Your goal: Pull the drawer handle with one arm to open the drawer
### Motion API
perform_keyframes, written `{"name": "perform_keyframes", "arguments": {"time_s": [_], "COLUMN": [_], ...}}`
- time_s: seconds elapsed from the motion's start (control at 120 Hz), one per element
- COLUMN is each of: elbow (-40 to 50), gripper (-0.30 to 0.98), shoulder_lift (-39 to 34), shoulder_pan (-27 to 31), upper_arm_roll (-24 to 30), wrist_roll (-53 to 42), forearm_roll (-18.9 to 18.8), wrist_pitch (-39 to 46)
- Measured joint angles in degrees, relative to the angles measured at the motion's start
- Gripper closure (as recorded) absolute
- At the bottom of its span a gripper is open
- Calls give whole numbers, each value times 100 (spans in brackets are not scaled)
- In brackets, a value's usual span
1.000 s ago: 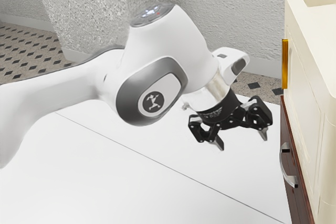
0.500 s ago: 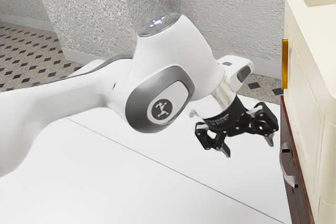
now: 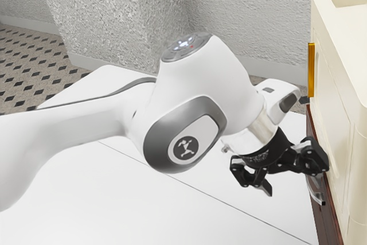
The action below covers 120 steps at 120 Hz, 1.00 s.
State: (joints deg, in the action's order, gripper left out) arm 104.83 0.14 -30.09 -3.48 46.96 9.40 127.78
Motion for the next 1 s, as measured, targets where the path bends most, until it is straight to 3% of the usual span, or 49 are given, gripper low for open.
{"name": "perform_keyframes", "arguments": {"time_s": [0.092,0.475,0.7,1.0], "elbow": [-35,-48,-40,-48], "gripper": [0,0,13,10], "shoulder_lift": [37,103,103,119], "shoulder_pan": [324,352,582,689], "upper_arm_roll": [316,182,169,179], "wrist_roll": [-28,-152,-137,-111], "forearm_roll": [-33,-23,-14,-51], "wrist_pitch": [8,19,36,88]}}
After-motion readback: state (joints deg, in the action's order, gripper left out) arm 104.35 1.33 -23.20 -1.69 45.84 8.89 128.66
